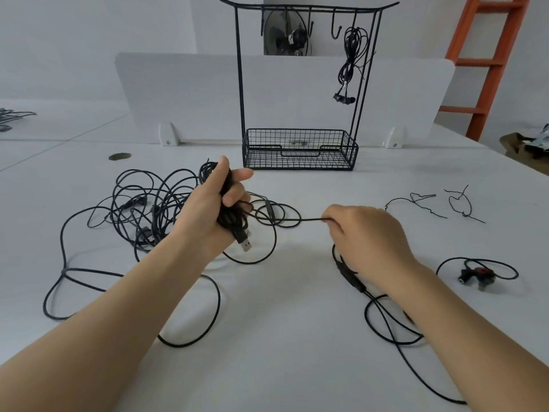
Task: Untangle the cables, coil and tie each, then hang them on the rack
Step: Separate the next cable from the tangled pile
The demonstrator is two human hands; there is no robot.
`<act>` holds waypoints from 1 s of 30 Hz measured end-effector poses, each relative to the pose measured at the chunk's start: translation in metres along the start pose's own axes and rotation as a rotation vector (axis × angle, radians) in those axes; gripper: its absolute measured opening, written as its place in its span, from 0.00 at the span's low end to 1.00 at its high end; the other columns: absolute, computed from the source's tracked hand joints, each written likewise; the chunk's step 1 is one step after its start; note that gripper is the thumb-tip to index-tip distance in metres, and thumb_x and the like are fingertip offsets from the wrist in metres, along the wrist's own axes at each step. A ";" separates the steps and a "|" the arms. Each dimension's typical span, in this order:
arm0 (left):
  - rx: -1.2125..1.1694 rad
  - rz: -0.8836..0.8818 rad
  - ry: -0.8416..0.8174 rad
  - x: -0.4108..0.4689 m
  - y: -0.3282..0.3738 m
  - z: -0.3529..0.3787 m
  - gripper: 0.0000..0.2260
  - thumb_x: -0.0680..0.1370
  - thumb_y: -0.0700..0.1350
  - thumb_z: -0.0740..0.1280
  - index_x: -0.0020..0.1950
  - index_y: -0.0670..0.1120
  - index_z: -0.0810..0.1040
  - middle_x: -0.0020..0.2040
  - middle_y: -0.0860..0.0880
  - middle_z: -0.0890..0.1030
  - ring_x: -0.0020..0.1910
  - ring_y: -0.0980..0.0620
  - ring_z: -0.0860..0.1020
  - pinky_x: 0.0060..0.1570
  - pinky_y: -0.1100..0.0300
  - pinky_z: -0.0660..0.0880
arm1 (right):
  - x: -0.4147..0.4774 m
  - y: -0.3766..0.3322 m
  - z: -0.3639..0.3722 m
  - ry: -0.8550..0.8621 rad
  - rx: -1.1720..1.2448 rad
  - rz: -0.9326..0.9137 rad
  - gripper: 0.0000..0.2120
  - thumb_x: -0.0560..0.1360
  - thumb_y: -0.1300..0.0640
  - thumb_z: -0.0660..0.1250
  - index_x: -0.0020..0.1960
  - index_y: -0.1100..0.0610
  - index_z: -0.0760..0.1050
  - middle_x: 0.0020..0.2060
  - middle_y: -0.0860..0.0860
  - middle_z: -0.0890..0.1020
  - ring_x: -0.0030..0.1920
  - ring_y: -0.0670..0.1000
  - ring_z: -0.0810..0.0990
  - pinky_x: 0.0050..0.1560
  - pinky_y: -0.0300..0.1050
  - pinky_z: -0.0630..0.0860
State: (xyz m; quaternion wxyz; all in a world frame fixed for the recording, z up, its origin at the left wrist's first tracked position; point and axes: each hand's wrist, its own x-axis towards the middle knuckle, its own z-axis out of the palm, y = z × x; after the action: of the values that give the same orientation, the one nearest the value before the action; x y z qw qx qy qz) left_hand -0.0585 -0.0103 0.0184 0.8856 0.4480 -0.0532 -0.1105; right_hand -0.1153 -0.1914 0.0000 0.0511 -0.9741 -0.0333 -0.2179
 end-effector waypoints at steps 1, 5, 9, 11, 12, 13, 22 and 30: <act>-0.028 0.021 0.015 0.001 0.002 -0.001 0.27 0.81 0.54 0.55 0.25 0.47 0.78 0.18 0.54 0.61 0.27 0.57 0.64 0.28 0.68 0.67 | 0.001 0.002 0.000 0.011 0.088 0.054 0.12 0.80 0.58 0.55 0.56 0.53 0.75 0.41 0.51 0.81 0.44 0.54 0.77 0.42 0.44 0.68; -0.139 0.027 0.051 0.000 0.005 -0.003 0.25 0.81 0.54 0.54 0.27 0.46 0.73 0.18 0.54 0.61 0.30 0.55 0.76 0.43 0.60 0.73 | 0.006 0.002 -0.005 -0.108 0.789 0.321 0.09 0.77 0.62 0.60 0.42 0.56 0.78 0.24 0.48 0.73 0.25 0.47 0.69 0.29 0.37 0.66; -0.089 -0.145 -0.012 -0.001 0.008 -0.004 0.21 0.79 0.59 0.54 0.33 0.46 0.65 0.19 0.54 0.59 0.17 0.58 0.63 0.18 0.70 0.64 | 0.009 0.005 -0.012 -0.158 1.490 0.610 0.09 0.77 0.65 0.59 0.41 0.61 0.76 0.17 0.47 0.66 0.17 0.44 0.60 0.23 0.34 0.55; 0.180 -0.209 -0.028 -0.001 0.005 -0.004 0.20 0.78 0.59 0.57 0.32 0.47 0.63 0.20 0.53 0.59 0.16 0.58 0.58 0.16 0.70 0.54 | 0.009 0.007 -0.012 -0.132 1.476 0.601 0.09 0.77 0.64 0.59 0.42 0.61 0.76 0.17 0.47 0.65 0.17 0.44 0.57 0.24 0.34 0.50; 0.313 -0.231 -0.040 -0.001 0.002 -0.004 0.20 0.76 0.59 0.59 0.32 0.47 0.63 0.22 0.53 0.60 0.17 0.58 0.57 0.16 0.70 0.53 | 0.008 0.006 -0.012 -0.120 1.416 0.574 0.09 0.77 0.63 0.60 0.42 0.60 0.76 0.17 0.47 0.64 0.17 0.44 0.56 0.23 0.34 0.49; 0.424 -0.248 -0.061 -0.002 0.000 -0.003 0.19 0.75 0.59 0.61 0.32 0.47 0.63 0.23 0.52 0.61 0.17 0.58 0.57 0.16 0.71 0.53 | 0.007 0.004 -0.011 -0.110 1.349 0.543 0.09 0.77 0.62 0.60 0.41 0.60 0.77 0.18 0.48 0.64 0.17 0.43 0.56 0.22 0.33 0.50; 0.784 -0.212 -0.330 -0.018 -0.012 0.008 0.17 0.64 0.45 0.77 0.44 0.40 0.74 0.30 0.50 0.72 0.21 0.58 0.57 0.19 0.70 0.54 | 0.005 -0.003 -0.014 -0.065 1.295 0.456 0.10 0.77 0.59 0.61 0.39 0.59 0.77 0.18 0.47 0.64 0.19 0.43 0.57 0.21 0.33 0.56; 0.999 -0.174 -0.339 -0.022 -0.018 0.011 0.18 0.74 0.41 0.69 0.25 0.45 0.72 0.19 0.51 0.65 0.17 0.56 0.58 0.19 0.68 0.56 | 0.004 -0.004 -0.012 -0.046 1.312 0.425 0.10 0.76 0.60 0.63 0.38 0.59 0.78 0.17 0.46 0.64 0.21 0.45 0.58 0.22 0.34 0.53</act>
State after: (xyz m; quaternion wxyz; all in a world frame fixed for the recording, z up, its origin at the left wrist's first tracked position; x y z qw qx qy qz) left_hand -0.0844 -0.0235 0.0109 0.5311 0.7936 -0.2042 -0.2154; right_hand -0.1171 -0.1890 0.0133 0.6710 -0.7314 0.0323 -0.1170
